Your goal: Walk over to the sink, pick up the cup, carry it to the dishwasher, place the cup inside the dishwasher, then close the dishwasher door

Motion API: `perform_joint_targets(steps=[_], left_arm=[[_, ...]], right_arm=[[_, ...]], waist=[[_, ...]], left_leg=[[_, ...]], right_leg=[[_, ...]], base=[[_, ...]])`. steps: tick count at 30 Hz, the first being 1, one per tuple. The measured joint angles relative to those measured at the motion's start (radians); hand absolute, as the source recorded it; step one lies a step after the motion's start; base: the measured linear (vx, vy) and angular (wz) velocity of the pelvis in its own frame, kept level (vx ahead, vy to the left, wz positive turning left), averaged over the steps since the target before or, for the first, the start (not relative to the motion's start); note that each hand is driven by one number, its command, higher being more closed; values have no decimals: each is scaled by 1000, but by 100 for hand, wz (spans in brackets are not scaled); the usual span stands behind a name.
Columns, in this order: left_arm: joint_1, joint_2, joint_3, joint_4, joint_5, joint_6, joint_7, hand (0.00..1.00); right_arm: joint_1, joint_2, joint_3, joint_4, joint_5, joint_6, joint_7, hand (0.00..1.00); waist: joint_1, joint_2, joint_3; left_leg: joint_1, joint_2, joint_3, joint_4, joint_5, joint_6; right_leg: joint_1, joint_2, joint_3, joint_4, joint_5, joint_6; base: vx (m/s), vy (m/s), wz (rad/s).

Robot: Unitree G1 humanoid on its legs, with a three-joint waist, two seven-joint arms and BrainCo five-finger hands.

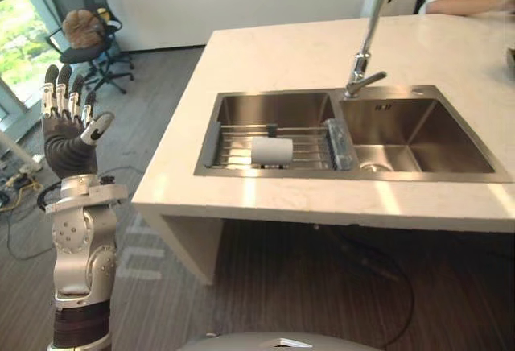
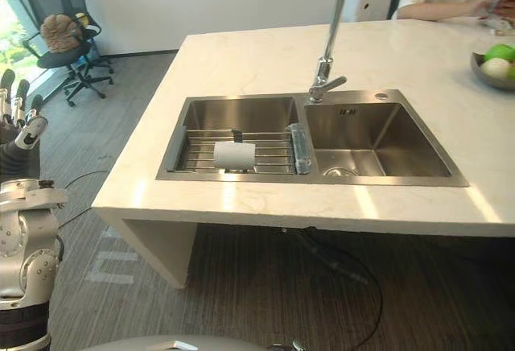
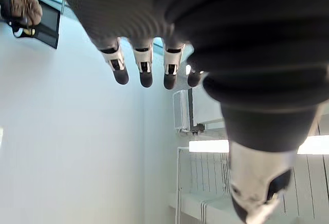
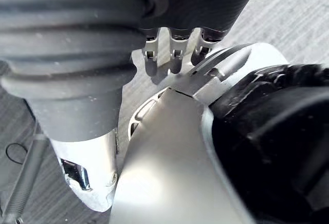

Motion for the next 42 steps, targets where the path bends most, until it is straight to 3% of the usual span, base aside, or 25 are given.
perform_joint_targets(steps=[3,5,6,8,9,11,12,13,14,15,17,19,24,30,32,36,42], left_arm=[[-2,-3,-43,0,-34,1,-37,0],[-6,-11,-83,5,-59,4,-62,0],[-9,-13,-100,10,-62,4,-68,0],[-7,-29,-118,11,-61,9,-71,0],[-4,-38,-122,13,-61,10,-69,0],[-6,-51,-130,22,-63,10,-66,0],[-8,-48,-132,25,-63,11,-65,0],[-9,-45,-132,29,-64,13,-64,0],[-11,-26,-134,34,-64,20,-63,0],[-14,-18,-133,40,-64,23,-64,0],[-20,-33,-162,71,-64,44,-65,0],[-54,-38,-188,88,-68,48,-72,0],[-85,-63,-190,111,-93,73,-77,0],[-12,-34,-273,169,160,74,-156,0],[-6,-16,-305,171,339,71,-151,0],[-12,19,-331,222,553,66,-128,0],[-63,95,-356,257,669,66,-60,0]], right_arm=[[13,20,-4,-7,40,-14,-20,0],[12,37,-41,-14,46,-37,-41,0],[13,42,-51,-21,46,-50,-44,0],[16,58,-69,-46,39,-60,-49,0],[16,61,-71,-44,35,-66,-49,0],[12,81,-101,-44,30,-70,-58,0],[11,86,-108,-44,20,-70,-62,0],[10,92,-116,-42,3,-69,-64,0],[13,97,-126,-36,-19,-66,-63,0],[14,101,-139,-30,-29,-65,-63,0],[13,78,-202,-4,-50,-64,-57,0],[25,70,-243,-2,-84,-62,-40,0],[24,72,-257,-4,-123,-55,-2,0],[-9,79,-180,-11,-120,-29,2,0],[-10,64,-137,-24,-119,-16,-1,0],[-17,44,-85,-45,-109,-8,-4,0],[-15,37,-57,-44,-41,-27,-41,0]], waist=[[-3,-27,4],[-4,-35,20],[-8,-45,26],[-19,-71,46],[-25,-57,52],[-27,-57,52],[-26,-56,52],[-24,-60,55],[-22,-85,61],[-24,-107,69],[-29,-41,80],[-32,-9,74],[-25,-19,63],[-9,-54,53],[-13,-48,53],[-33,-27,48],[-44,-16,41]], left_leg=[[22,-35,-34,-20,-18,5],[48,-51,-53,-27,-29,12],[63,-59,-53,-25,-37,15],[115,-73,-64,-26,-54,31],[126,-69,-72,-23,-61,39],[119,-31,-76,10,-78,23],[112,-20,-78,15,-81,18],[100,-9,-80,20,-88,4],[100,-16,-80,32,-103,-16],[104,-20,-83,38,-116,-26],[102,45,-79,57,-141,-55],[107,76,-81,46,-142,-61],[117,97,-72,40,-136,-59],[100,63,-55,34,-143,-45],[99,60,-49,35,-143,-45],[99,60,-49,33,-144,-45],[100,59,-46,23,-142,-47]], right_leg=[[-53,-37,12,130,-51,-5],[-123,-80,0,341,-72,-29],[-168,-110,3,455,-68,-35],[-230,-176,10,656,-20,-93],[-243,-182,14,688,-14,-98],[-268,-126,34,586,-115,-95],[-277,-106,38,523,-117,-94],[-295,-73,57,382,-82,-93],[-288,-53,81,245,42,-93],[-279,-52,103,224,93,-24],[-262,10,81,203,72,-49],[-241,45,52,174,68,-56],[-177,80,26,72,111,-51],[-85,79,6,-173,248,-43],[-86,76,4,-174,248,-43],[-88,76,2,-180,248,-43],[-94,76,5,-181,250,-44]], base=[[114,64,-21],[46,51,-14],[38,62,-1],[98,45,8],[153,13,20],[168,-22,23],[138,-77,18],[158,-118,7],[168,-148,4],[142,-167,-1],[165,-165,-10],[172,-106,1],[118,-16,7],[20,58,0],[-3,20,-4],[-20,-5,0],[-41,-9,-2]])
